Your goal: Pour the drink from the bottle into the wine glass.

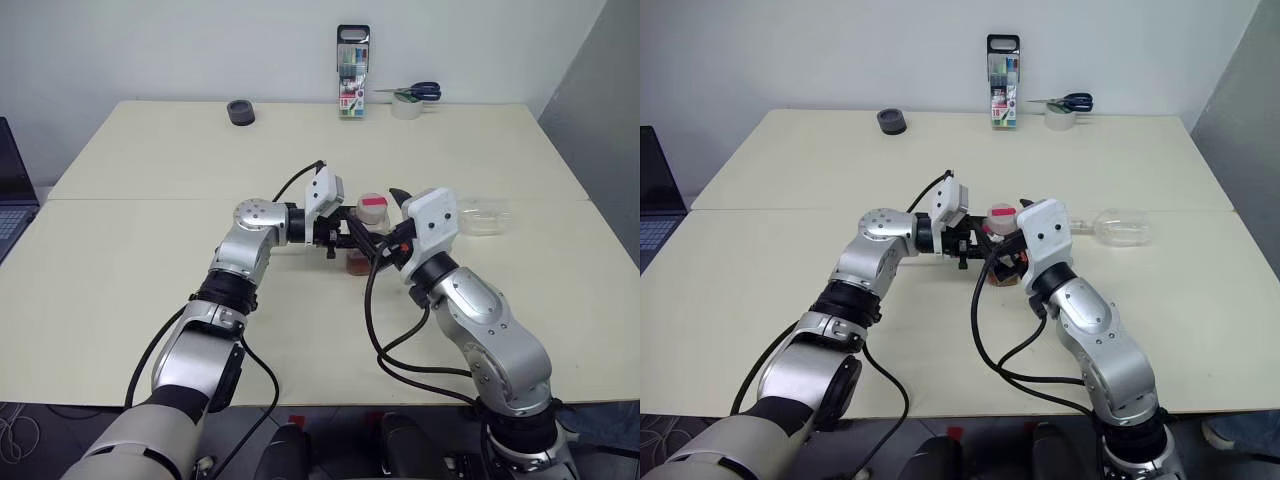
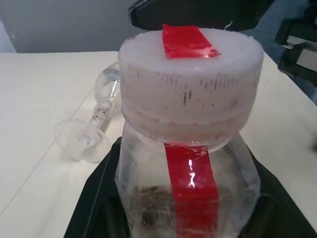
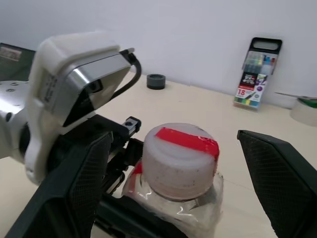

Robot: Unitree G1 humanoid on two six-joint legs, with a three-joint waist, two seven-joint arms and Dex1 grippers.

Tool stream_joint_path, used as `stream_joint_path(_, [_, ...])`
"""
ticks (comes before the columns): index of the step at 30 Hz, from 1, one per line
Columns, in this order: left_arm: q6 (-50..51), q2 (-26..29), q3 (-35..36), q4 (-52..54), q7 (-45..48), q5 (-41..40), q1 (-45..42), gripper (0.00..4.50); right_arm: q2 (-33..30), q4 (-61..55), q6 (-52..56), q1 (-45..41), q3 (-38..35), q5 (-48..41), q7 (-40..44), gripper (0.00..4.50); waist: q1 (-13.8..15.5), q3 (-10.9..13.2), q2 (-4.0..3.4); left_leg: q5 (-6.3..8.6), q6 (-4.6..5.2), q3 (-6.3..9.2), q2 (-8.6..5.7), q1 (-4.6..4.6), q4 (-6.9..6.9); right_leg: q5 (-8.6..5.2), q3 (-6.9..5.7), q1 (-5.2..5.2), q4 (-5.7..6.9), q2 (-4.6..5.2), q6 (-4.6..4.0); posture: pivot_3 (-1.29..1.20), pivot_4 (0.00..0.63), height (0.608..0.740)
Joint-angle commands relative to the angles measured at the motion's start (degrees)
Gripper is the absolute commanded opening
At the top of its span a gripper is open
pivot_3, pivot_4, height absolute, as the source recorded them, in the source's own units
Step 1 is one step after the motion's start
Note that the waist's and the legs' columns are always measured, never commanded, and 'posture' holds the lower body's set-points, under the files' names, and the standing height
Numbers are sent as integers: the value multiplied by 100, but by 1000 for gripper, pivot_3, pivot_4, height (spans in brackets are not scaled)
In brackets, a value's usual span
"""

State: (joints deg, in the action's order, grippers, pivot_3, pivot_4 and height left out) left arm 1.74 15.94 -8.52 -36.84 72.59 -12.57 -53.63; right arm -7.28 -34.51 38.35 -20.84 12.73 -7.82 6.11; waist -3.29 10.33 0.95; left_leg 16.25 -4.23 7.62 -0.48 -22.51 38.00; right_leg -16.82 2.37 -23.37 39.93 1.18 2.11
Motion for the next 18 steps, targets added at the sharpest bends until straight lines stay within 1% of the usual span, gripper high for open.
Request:
stream_joint_path(1, [-152,-44,96,45,-38,-15,-171,1865,178,17,-215,-111,-60,143,-163,4284,-1,0,0,0,0,1,1,0,0,0,0,0,0,0,0,0,150,740])
stream_joint_path(8, [-182,-42,87,43,-33,3,-155,1865,389,183,-359,-85,-56,311,-246,4284,-3,0,0,0,1,0,0,1,0,0,0,0,1,0,0,0,150,740])
stream_joint_path(11, [-175,-29,86,64,-25,4,-145,1865,471,206,-440,-62,-30,358,-281,3656,-3,0,0,0,1,0,0,0,0,0,0,0,1,0,0,0,150,740])
stream_joint_path(16, [-160,-17,78,99,-16,7,-130,1859,490,221,-429,5,35,368,-250,1918,-5,0,-1,0,1,1,1,1,-1,0,0,0,1,-1,0,0,150,740])
stream_joint_path(18, [-158,-15,78,107,-15,6,-127,1859,472,239,-414,10,50,372,-226,1841,-4,0,-1,0,1,0,0,0,0,0,0,0,1,0,0,0,150,740])
